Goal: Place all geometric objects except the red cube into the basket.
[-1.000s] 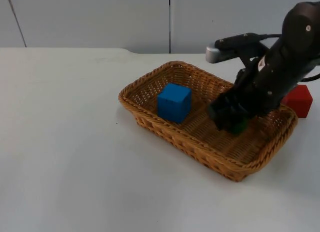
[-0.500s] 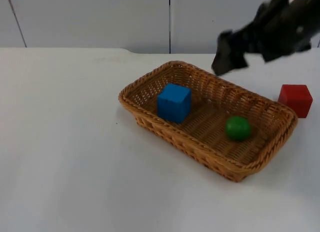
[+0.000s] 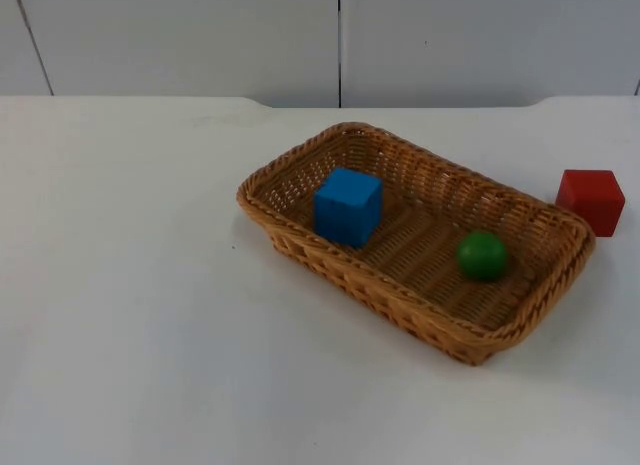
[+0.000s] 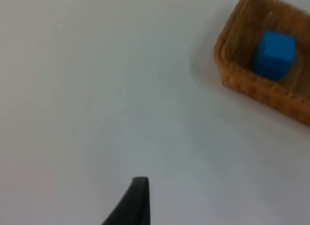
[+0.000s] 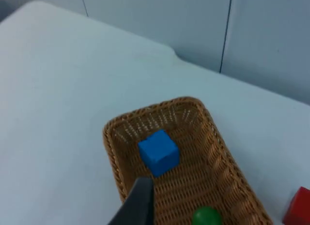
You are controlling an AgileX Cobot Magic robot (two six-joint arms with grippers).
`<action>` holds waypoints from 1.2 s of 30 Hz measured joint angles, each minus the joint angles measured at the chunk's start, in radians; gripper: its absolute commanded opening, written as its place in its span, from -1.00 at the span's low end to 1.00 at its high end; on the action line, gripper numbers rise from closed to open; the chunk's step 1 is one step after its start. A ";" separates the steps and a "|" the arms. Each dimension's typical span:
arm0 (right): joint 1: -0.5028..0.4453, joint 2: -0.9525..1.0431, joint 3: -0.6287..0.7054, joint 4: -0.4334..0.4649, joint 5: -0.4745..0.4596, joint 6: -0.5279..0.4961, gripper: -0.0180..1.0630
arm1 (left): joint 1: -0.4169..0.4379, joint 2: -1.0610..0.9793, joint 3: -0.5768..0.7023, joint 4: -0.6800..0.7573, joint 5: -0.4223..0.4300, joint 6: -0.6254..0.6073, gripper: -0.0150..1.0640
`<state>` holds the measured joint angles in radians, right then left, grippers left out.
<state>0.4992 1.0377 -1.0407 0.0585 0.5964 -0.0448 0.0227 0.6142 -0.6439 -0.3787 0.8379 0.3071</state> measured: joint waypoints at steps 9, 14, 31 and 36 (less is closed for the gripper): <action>0.000 -0.446 0.235 0.000 0.027 0.000 0.69 | 0.000 -0.329 -0.002 -0.005 0.039 0.021 0.98; 0.000 -0.679 0.341 0.000 0.098 0.000 0.69 | 0.000 -0.471 -0.002 0.009 0.100 -0.002 0.98; 0.000 -1.034 0.481 -0.002 0.467 0.006 0.69 | 0.000 -0.611 0.084 0.151 0.251 -0.152 0.98; 0.000 -1.033 0.511 -0.038 0.504 0.045 0.69 | 0.000 -0.611 0.101 0.216 0.264 -0.160 0.98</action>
<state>0.4992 0.0043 -0.5296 0.0205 1.1009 0.0000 0.0227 0.0032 -0.5428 -0.1622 1.1023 0.1468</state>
